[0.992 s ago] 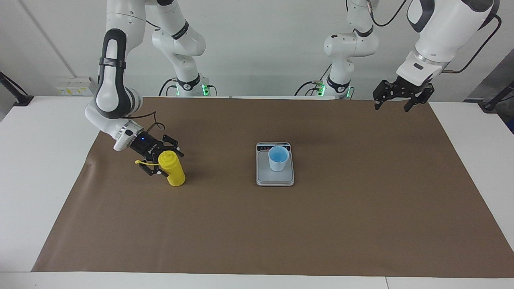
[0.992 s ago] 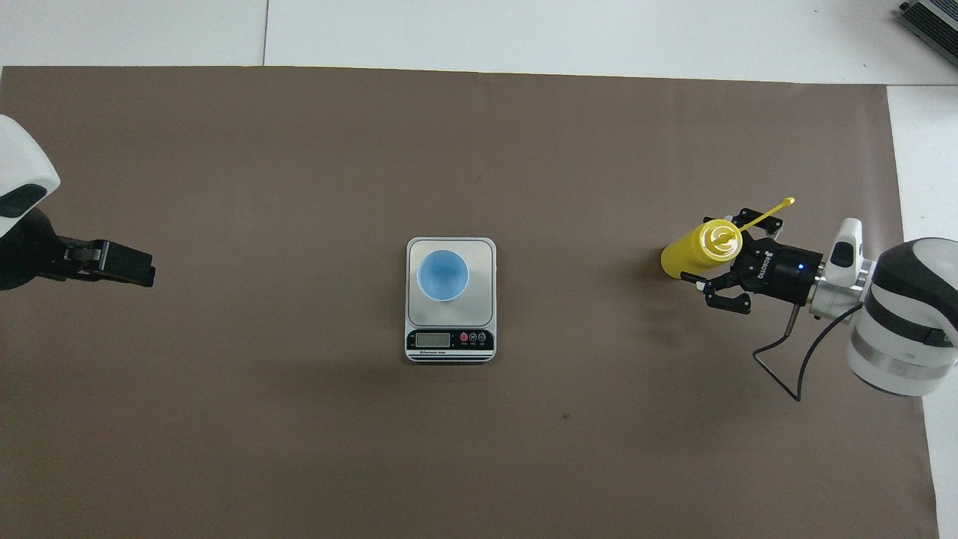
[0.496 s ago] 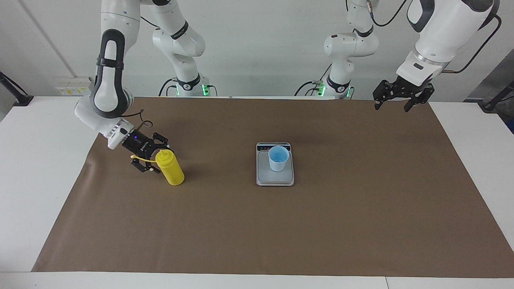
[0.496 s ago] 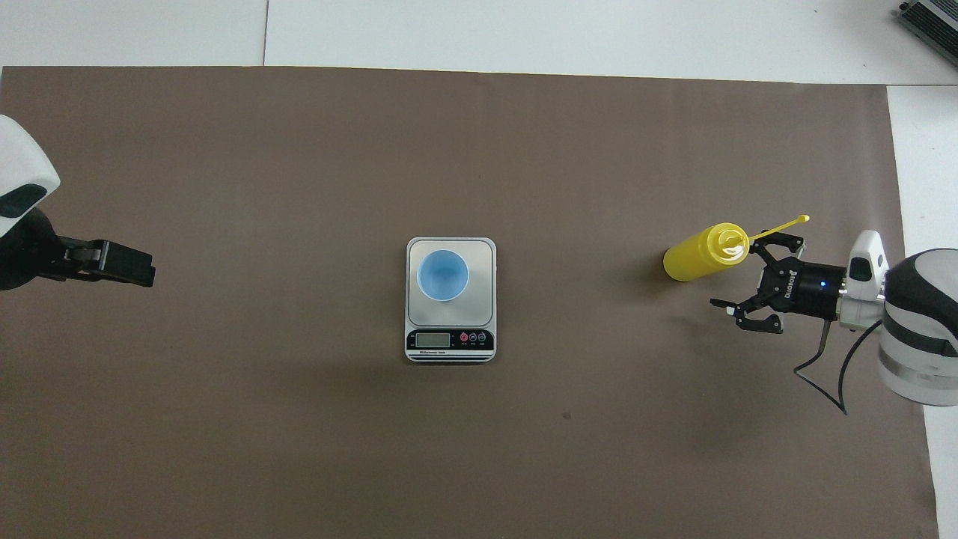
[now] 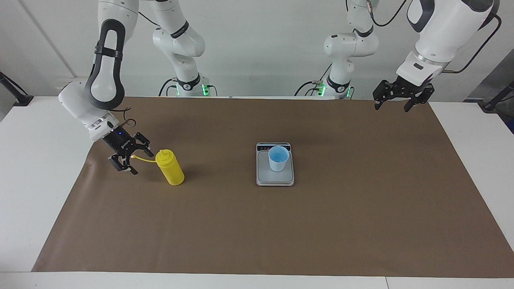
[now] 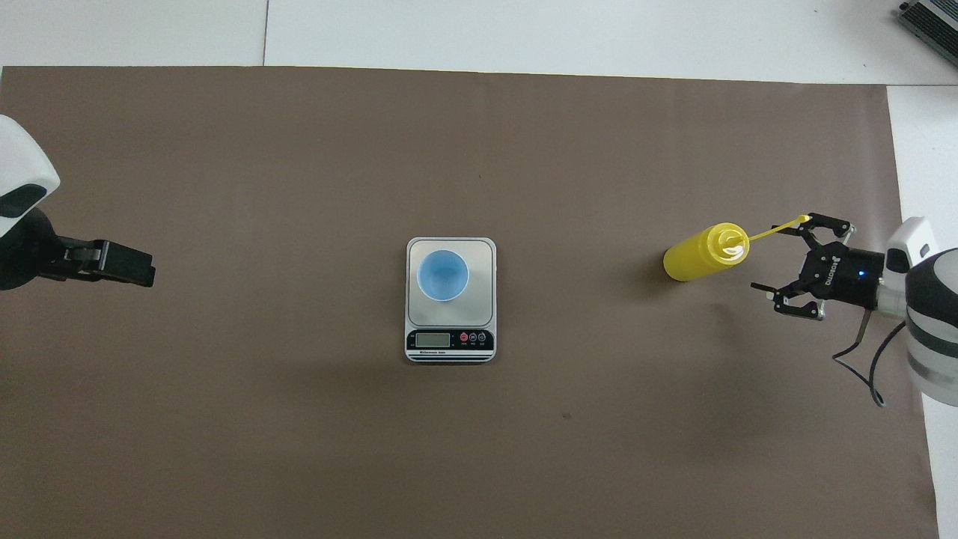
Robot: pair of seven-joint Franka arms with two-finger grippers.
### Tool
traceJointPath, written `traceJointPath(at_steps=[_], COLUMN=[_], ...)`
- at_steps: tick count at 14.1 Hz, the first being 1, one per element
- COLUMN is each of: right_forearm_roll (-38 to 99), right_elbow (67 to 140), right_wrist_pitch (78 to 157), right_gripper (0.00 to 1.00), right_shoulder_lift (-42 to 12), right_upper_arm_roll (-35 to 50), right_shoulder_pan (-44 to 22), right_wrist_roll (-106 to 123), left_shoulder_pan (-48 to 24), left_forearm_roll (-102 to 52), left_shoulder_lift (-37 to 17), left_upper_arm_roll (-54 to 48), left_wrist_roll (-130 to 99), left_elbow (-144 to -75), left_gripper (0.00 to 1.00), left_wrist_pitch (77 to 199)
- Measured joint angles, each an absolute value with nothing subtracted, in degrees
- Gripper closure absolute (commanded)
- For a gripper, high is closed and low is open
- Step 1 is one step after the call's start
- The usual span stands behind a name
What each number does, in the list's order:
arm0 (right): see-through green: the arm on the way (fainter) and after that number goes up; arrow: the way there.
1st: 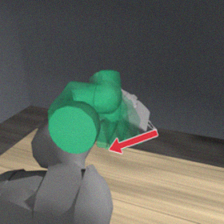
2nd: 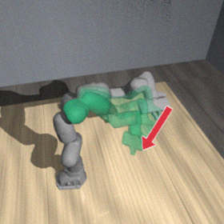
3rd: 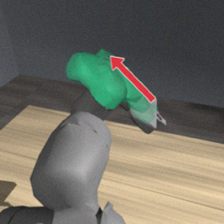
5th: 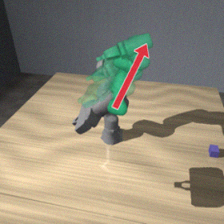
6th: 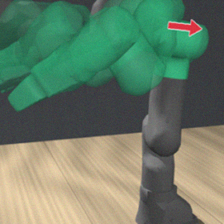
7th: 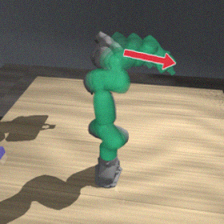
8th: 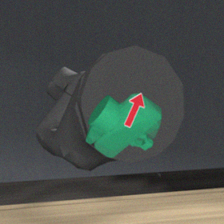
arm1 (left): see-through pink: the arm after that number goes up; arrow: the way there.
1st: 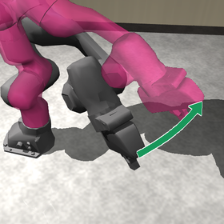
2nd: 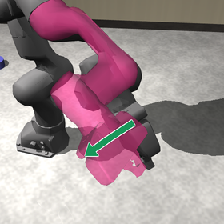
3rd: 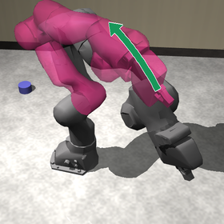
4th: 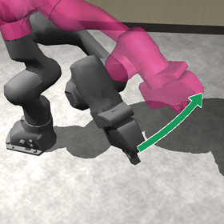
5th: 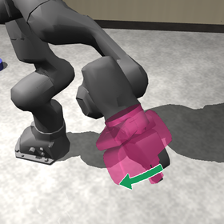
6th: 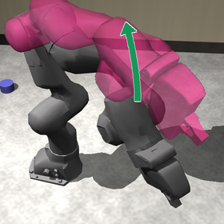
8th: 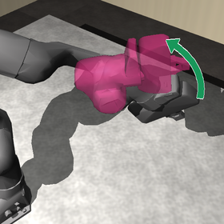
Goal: Pour seasoning into cup on scale with both arms
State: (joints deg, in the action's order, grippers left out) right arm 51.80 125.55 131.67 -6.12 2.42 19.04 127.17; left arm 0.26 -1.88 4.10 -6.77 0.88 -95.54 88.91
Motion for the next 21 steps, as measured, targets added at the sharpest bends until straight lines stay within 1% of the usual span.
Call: traceJointPath(at_steps=[5,8,10,13,15,17,21], right_forearm_roll=[40.5,30.6,23.1,12.4,8.5,6.9,5.4], right_elbow=[125.3,124.9,124.8,121.6,117.4,114.4,109.2], right_wrist_pitch=[131.7,131.5,129.4,122.6,117.8,115.0,110.5], right_gripper=[0.00,0.00,0.00,0.00,0.00,0.00,0.00], right_shoulder_lift=[-3.2,0.6,3.9,7.3,7.8,7.7,6.4], right_upper_arm_roll=[2.3,2.9,3.4,3.7,3.9,4.0,4.0], right_shoulder_pan=[19.2,18.8,17.4,11.9,8.1,5.6,4.6], right_wrist_roll=[111.6,98.1,86.4,65.3,51.6,40.4,21.7], left_shoulder_pan=[0.3,0.3,0.3,0.3,0.3,0.3,0.3], left_forearm_roll=[-1.9,-1.9,-1.9,-1.9,-1.9,-1.9,-1.9], left_shoulder_lift=[4.1,4.1,4.1,4.1,4.1,4.1,4.1], left_upper_arm_roll=[-6.8,-6.8,-6.8,-6.8,-6.8,-6.8,-6.8], left_wrist_roll=[0.9,0.9,0.9,0.9,0.9,0.9,0.9], left_elbow=[-95.5,-95.5,-95.5,-95.5,-95.5,-95.5,-95.5], left_gripper=[0.00,0.00,0.00,0.00,0.00,0.00,0.00], left_wrist_pitch=[88.9,88.9,88.9,88.9,88.9,88.9,88.9])
